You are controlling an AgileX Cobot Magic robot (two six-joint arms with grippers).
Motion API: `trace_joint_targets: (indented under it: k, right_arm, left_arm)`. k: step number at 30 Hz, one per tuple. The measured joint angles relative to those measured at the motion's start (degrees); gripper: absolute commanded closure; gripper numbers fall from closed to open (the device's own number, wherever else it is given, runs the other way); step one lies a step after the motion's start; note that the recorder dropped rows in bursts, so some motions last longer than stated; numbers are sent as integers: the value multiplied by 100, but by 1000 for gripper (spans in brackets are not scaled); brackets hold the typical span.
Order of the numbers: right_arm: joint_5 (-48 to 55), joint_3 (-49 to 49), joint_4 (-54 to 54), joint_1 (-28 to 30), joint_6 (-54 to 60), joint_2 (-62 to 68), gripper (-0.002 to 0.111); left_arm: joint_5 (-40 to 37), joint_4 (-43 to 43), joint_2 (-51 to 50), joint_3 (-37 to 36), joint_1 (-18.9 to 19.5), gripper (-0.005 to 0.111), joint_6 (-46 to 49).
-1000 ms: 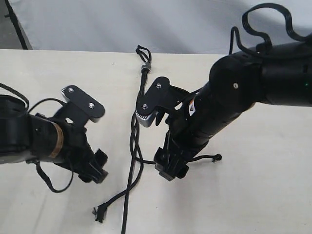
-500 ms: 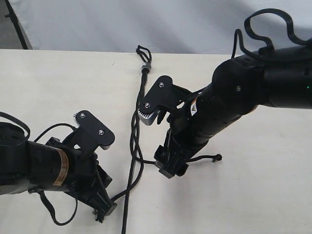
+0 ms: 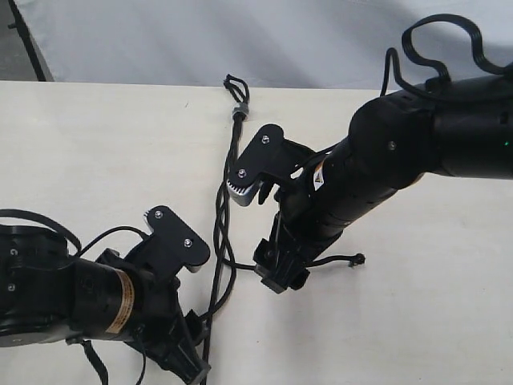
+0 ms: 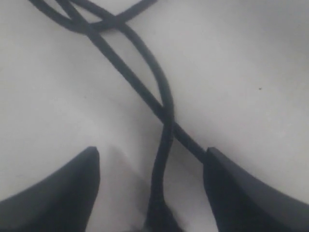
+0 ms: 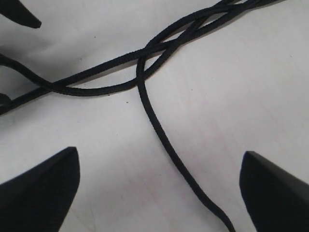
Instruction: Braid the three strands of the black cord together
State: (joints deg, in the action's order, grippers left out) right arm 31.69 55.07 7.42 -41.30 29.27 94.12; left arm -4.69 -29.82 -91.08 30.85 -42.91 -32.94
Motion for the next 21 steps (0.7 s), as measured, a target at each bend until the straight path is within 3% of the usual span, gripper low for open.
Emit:
trace_joint_targets:
  k: [7, 11, 15, 21]
  right_arm:
    - [0, 0, 0, 0, 0, 0, 25]
    - [0, 0, 0, 0, 0, 0, 25]
    - [0, 0, 0, 0, 0, 0, 25]
    - [0, 0, 0, 0, -11, 0, 25]
  left_arm:
    - [66, 13, -378, 0, 0, 50, 116]
    - [232, 13, -459, 0, 0, 72, 131]
    - [307, 13, -473, 0, -13, 106, 239]
    - [229, -19, -473, 11, -13, 107, 888]
